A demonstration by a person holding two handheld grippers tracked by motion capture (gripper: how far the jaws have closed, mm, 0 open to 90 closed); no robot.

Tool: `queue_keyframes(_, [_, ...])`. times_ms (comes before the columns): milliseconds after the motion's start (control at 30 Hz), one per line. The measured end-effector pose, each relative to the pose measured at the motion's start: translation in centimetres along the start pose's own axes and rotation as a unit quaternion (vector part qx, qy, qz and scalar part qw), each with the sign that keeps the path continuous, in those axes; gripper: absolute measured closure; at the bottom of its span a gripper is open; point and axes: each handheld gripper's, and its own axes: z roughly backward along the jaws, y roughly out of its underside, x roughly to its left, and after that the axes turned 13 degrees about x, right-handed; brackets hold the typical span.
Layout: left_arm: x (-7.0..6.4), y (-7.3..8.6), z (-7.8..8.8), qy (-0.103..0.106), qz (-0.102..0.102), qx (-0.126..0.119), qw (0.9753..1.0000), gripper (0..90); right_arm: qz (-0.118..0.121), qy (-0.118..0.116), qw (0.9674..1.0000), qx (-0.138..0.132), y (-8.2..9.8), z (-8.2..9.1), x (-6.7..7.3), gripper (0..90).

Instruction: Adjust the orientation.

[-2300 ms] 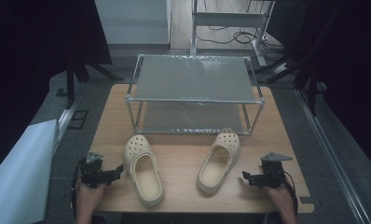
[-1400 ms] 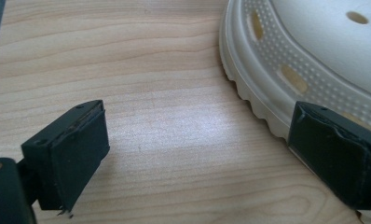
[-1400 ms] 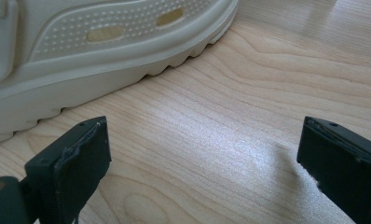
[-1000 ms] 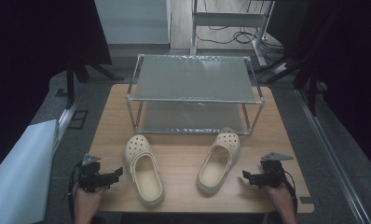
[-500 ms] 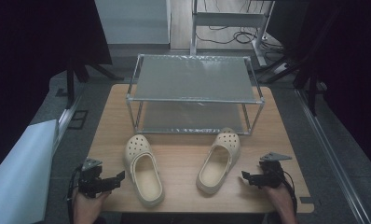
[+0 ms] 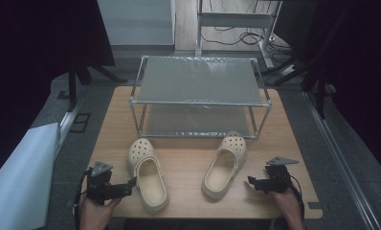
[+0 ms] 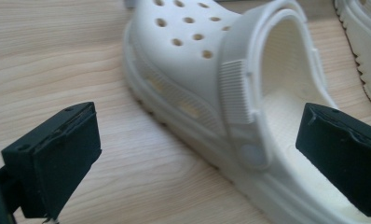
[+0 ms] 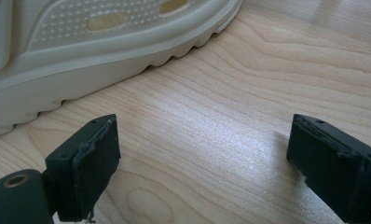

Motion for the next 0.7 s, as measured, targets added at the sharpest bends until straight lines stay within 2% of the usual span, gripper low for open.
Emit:
queue_keyframes(167, [-1.1, -0.7, -1.9, -0.006, -0.011, 0.025, 0.9996, 0.0, -0.001, -0.001, 1.0000, -0.001, 0.0, 0.0, 0.0, 9.2])
queue_keyframes(367, [-1.8, -1.5, -4.0, -0.031, -0.011, 0.046, 0.9984, 0.1, 0.001, -0.001, 1.0000, -0.001, 0.0, 0.0, 0.0, 9.3])
queue_keyframes(467, [-2.1, -1.7, -4.7, -0.053, -0.009, 0.054, 0.9971, 4.2, 0.001, -0.001, 1.0000, -0.001, 0.0, 0.0, 0.0, 9.5])
queue_keyframes(633, [-1.6, -1.7, -5.1, -0.092, 0.000, 0.063, 0.9937, 14.9, 0.001, 0.000, 1.0000, -0.001, 0.0, 0.0, 0.0, 9.9])
queue_keyframes(700, [-1.0, -1.6, -5.0, -0.093, 0.007, 0.063, 0.9937, 15.6, 0.002, 0.001, 1.0000, 0.000, 0.0, 0.0, 0.0, 10.0])
